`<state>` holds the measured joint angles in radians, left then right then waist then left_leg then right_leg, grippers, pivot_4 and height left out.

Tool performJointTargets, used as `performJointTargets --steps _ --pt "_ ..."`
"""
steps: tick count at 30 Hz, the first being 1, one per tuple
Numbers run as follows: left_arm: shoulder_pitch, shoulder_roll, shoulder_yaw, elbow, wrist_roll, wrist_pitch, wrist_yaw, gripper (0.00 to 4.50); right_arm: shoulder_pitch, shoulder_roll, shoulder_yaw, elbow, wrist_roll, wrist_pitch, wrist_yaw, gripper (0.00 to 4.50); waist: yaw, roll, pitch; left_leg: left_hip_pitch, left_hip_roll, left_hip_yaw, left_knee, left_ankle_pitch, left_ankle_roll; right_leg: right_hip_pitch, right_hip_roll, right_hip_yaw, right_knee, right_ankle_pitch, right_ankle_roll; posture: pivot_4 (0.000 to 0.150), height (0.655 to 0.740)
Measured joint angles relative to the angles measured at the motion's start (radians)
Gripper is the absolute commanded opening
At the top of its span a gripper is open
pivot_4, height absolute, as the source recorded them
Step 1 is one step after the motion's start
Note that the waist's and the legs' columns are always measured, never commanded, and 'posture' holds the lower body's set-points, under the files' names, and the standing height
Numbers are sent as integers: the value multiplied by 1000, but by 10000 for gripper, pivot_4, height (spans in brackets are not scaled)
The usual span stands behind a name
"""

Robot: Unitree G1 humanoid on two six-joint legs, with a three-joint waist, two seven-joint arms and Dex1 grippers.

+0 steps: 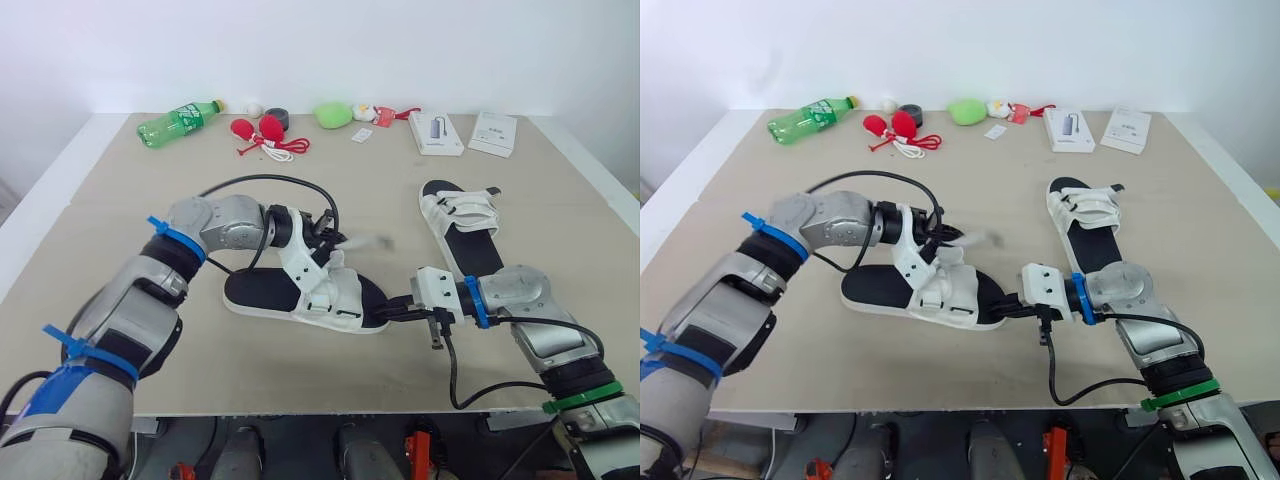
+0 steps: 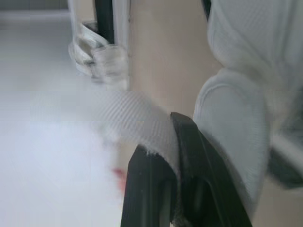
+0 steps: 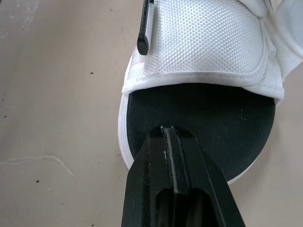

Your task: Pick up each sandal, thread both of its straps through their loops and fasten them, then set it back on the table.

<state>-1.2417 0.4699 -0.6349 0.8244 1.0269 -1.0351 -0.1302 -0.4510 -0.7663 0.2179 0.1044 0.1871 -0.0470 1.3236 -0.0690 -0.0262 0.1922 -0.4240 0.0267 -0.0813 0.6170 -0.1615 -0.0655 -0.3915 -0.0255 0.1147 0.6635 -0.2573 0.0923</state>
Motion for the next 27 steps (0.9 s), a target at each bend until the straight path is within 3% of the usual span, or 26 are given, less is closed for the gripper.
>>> performJointTargets --steps 2,5,8,11,20,23,26,27 --pt "-36 7 -56 -1 105 24 186 854 -5 1 5 4 -1 -5 2 0 -1 0 0 0 0 0 0 0 0 0 0 0 0 0 0 1500 7400" --pt "-73 14 -81 23 164 40 356 854 -14 4 10 13 -1 -12 6 0 -3 0 0 0 0 0 -1 0 0 -1 0 0 0 0 0 1500 7400" --pt "-79 22 -90 28 170 12 435 854 -17 4 12 21 -1 -20 10 0 -3 0 0 0 0 1 -1 0 0 -1 0 0 0 0 0 1500 7400" --pt "-80 31 -91 35 130 -53 426 854 -18 4 12 25 -2 -25 11 0 -2 0 0 0 0 1 -1 0 0 -1 0 0 0 0 0 1500 7400" --pt "-2 51 -90 72 -158 -211 66 854 -21 4 13 35 -2 -38 17 0 -2 0 0 0 0 1 0 0 0 0 0 0 0 0 0 1500 7400" --pt "27 50 -90 71 -291 -210 -72 8436 -25 4 14 40 -2 -39 21 0 -2 0 0 0 0 1 0 0 0 0 0 0 1 0 0 1500 7400" --pt "52 50 -85 49 -443 -184 -226 22037 -31 6 16 47 -3 -40 26 0 -2 0 0 1 0 1 0 0 0 0 0 0 1 0 -1 1500 7400" --pt "53 50 -83 45 -450 -180 -236 22037 -31 6 16 48 -3 -40 26 0 -2 0 0 1 0 1 0 0 0 0 0 0 1 0 -1 1500 7400"
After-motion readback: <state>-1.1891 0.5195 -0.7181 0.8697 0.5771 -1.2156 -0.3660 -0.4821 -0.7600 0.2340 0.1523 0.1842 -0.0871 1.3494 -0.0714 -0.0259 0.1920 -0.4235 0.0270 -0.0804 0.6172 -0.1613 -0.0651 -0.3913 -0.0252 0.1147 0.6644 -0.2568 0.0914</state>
